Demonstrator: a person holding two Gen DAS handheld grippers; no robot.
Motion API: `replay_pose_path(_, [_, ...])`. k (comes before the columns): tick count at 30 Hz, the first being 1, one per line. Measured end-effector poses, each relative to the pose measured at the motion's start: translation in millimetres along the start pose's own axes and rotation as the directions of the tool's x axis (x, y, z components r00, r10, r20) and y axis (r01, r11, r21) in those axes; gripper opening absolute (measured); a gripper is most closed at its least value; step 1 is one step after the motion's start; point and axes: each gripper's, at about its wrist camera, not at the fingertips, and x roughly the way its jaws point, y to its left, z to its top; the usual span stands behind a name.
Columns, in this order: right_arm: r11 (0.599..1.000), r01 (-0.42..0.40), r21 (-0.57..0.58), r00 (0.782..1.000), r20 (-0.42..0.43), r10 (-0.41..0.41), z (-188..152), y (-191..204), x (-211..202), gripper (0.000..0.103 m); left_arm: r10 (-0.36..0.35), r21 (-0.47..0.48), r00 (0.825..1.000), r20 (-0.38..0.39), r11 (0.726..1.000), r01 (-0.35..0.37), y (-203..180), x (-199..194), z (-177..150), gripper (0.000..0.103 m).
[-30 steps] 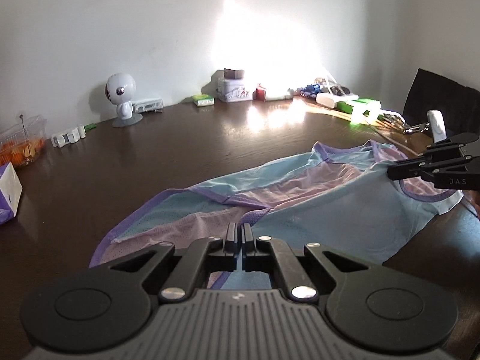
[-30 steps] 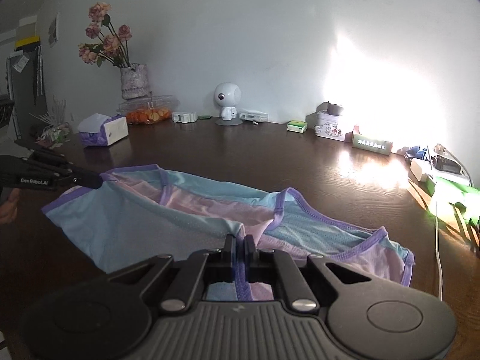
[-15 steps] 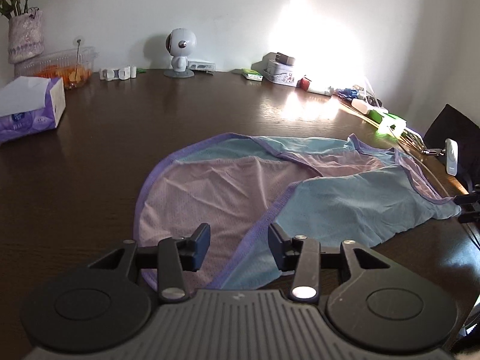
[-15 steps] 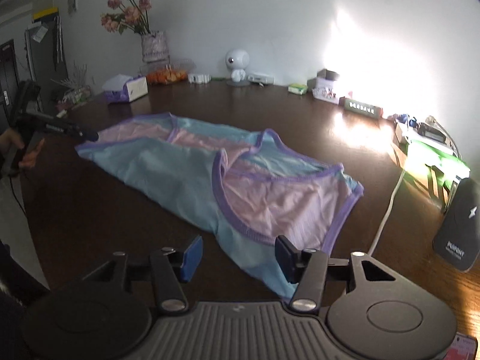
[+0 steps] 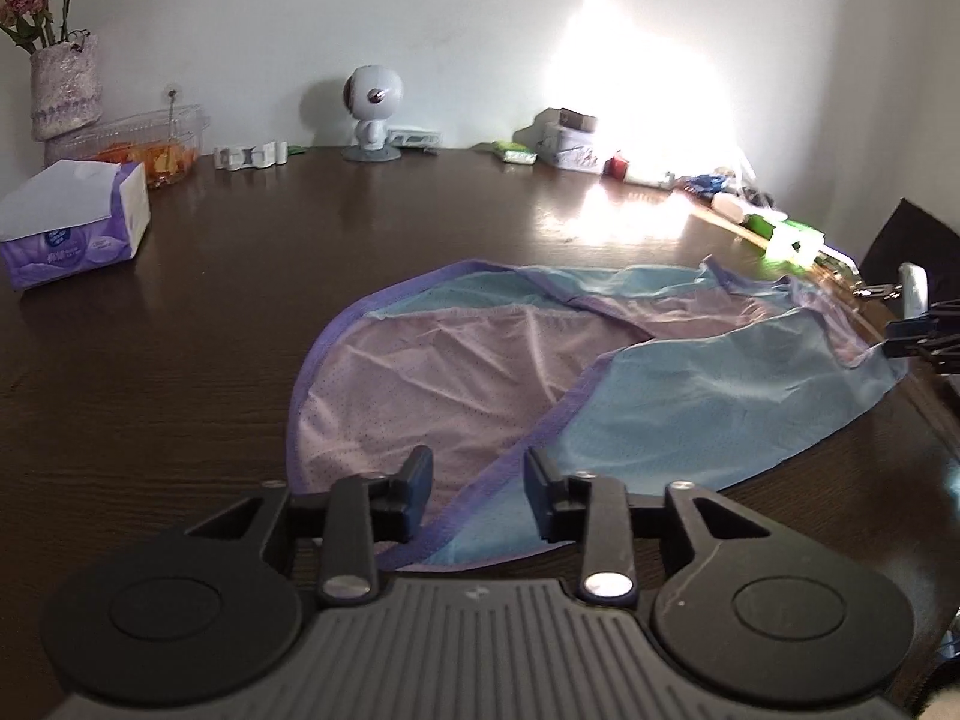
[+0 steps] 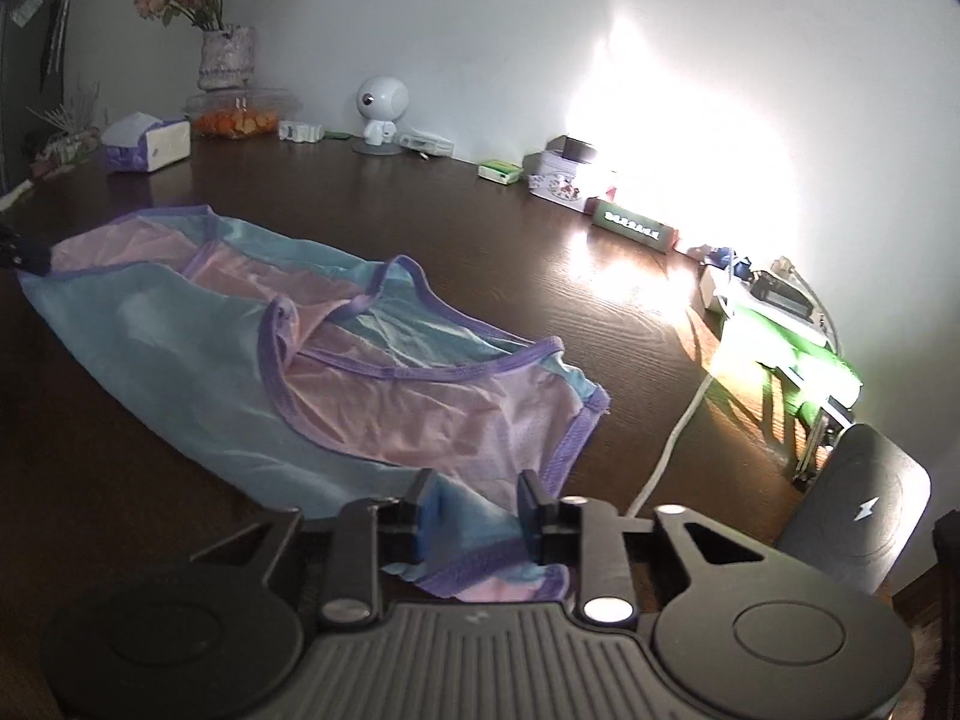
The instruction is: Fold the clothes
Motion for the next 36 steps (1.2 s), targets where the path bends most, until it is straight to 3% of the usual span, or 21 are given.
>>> replay_pose_path(2, [0.999, 0.018, 0.027, 1.000, 0.013, -0.018, 1, -2, -5, 0.033, -0.007, 0.004, 1.000, -0.007, 1.000, 0.008, -2, 1, 1, 0.052])
replay_pose_path(5, [0.989, -0.096, 0.109, 0.992, 0.094, 0.086, 7, 5, -14, 0.033, 0.018, 0.006, 0.998, -0.055, 1.000, -0.018, -2, 11, 3, 0.050])
replay_pose_path(7, [0.981, -0.174, 0.085, 0.980, 0.109, 0.165, 13, 23, -6, 0.033, 0.049, 0.007, 0.996, -0.073, 0.999, -0.049, 0, 18, 3, 0.036])
replay_pose_path(9, [0.986, -0.163, 0.043, 0.982, 0.106, 0.158, 17, 42, 10, 0.033, 0.067, 0.008, 0.995, -0.078, 0.998, -0.067, 3, 19, 2, 0.013])
replay_pose_path(11, [0.990, -0.126, 0.060, 0.989, 0.085, 0.121, 18, 51, 28, 0.031, 0.061, 0.004, 0.995, -0.083, 0.998, -0.061, 4, 16, 1, 0.008])
replay_pose_path(15, [0.975, -0.165, 0.151, 0.986, 0.049, 0.160, 13, 48, 44, 0.022, 0.097, -0.015, 0.993, -0.074, 0.995, -0.099, 7, 10, -6, 0.007])
replay_pose_path(19, [0.991, -0.092, 0.093, 0.995, 0.057, 0.087, 9, 62, 40, 0.022, 0.111, -0.031, 0.991, -0.071, 0.993, -0.113, 10, 9, -5, 0.007])
replay_pose_path(23, [0.997, -0.055, 0.063, 0.997, 0.051, 0.052, 17, 65, 31, 0.022, 0.153, -0.007, 0.986, -0.065, 0.988, -0.153, 7, 4, 11, 0.016])
replay_pose_path(25, [0.996, -0.066, 0.061, 0.994, 0.093, 0.060, 29, 58, 21, 0.022, 0.170, 0.021, 0.985, -0.019, 0.985, -0.169, 6, 2, 35, 0.035])
replay_pose_path(26, [0.995, -0.079, 0.064, 0.991, 0.110, 0.072, 39, 53, 20, 0.025, 0.184, 0.036, 0.983, 0.004, 0.982, -0.184, 4, 4, 49, 0.047])
replay_pose_path(29, [0.993, -0.107, 0.043, 0.985, 0.140, 0.100, 70, 44, 35, 0.048, 0.142, 0.086, 0.990, 0.001, 0.986, -0.142, -5, 38, 89, 0.063])
replay_pose_path(32, [0.990, -0.140, 0.016, 0.983, 0.122, 0.137, 98, 41, 70, 0.049, 0.066, 0.108, 0.994, -0.086, 0.992, -0.057, -4, 90, 123, 0.065])
replay_pose_path(36, [0.978, -0.194, 0.073, 0.981, 0.039, 0.192, 126, 34, 123, 0.046, 0.031, 0.133, 0.984, -0.174, 0.991, -0.008, -13, 148, 140, 0.065])
